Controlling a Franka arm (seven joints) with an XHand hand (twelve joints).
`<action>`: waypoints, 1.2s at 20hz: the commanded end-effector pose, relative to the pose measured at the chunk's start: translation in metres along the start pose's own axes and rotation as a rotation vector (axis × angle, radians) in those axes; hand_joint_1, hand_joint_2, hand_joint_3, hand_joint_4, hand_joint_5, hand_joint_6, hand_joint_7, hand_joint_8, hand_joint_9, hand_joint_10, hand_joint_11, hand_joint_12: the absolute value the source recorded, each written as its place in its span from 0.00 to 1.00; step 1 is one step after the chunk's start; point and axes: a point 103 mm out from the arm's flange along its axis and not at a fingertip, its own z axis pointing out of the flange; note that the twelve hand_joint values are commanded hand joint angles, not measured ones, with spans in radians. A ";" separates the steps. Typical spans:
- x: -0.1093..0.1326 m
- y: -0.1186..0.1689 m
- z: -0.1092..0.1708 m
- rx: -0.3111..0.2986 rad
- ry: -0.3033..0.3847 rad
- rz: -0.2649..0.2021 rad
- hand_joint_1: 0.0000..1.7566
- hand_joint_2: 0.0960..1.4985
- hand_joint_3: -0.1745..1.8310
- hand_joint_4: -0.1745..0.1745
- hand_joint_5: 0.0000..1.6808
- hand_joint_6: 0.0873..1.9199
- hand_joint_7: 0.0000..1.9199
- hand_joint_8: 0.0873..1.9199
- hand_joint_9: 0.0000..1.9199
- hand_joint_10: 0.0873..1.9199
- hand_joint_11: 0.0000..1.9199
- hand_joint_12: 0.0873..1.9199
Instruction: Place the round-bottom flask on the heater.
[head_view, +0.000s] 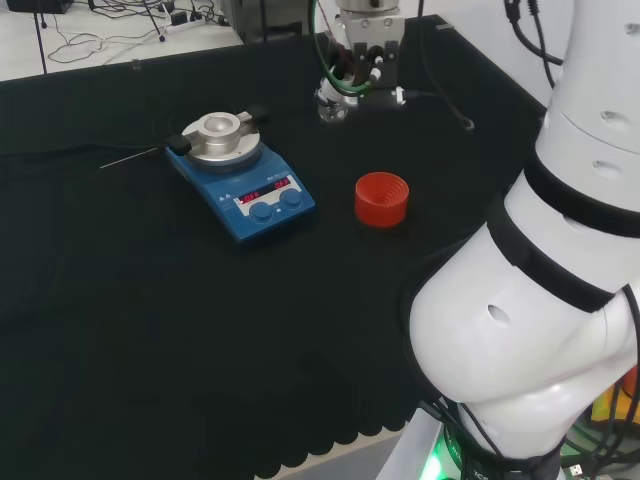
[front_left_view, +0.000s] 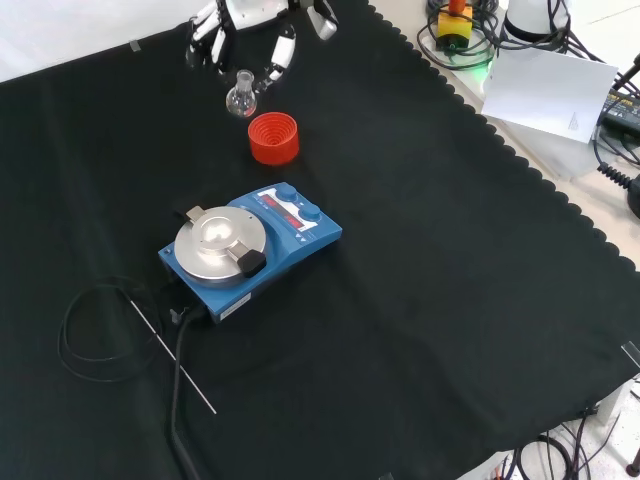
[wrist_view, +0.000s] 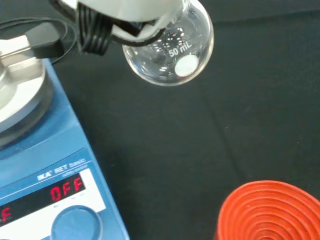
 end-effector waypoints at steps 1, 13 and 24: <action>0.057 0.062 -0.020 0.073 -0.009 -0.077 0.63 0.43 0.46 0.71 0.65 0.51 0.15 0.30 0.30 0.28 0.18 0.68; 0.107 0.112 -0.023 0.097 -0.007 -0.166 0.63 0.42 0.47 0.71 0.66 0.50 0.15 0.30 0.30 0.28 0.18 0.68; 0.134 0.119 -0.016 0.126 -0.015 -0.217 0.63 0.42 0.47 0.71 0.66 0.50 0.15 0.30 0.30 0.28 0.18 0.68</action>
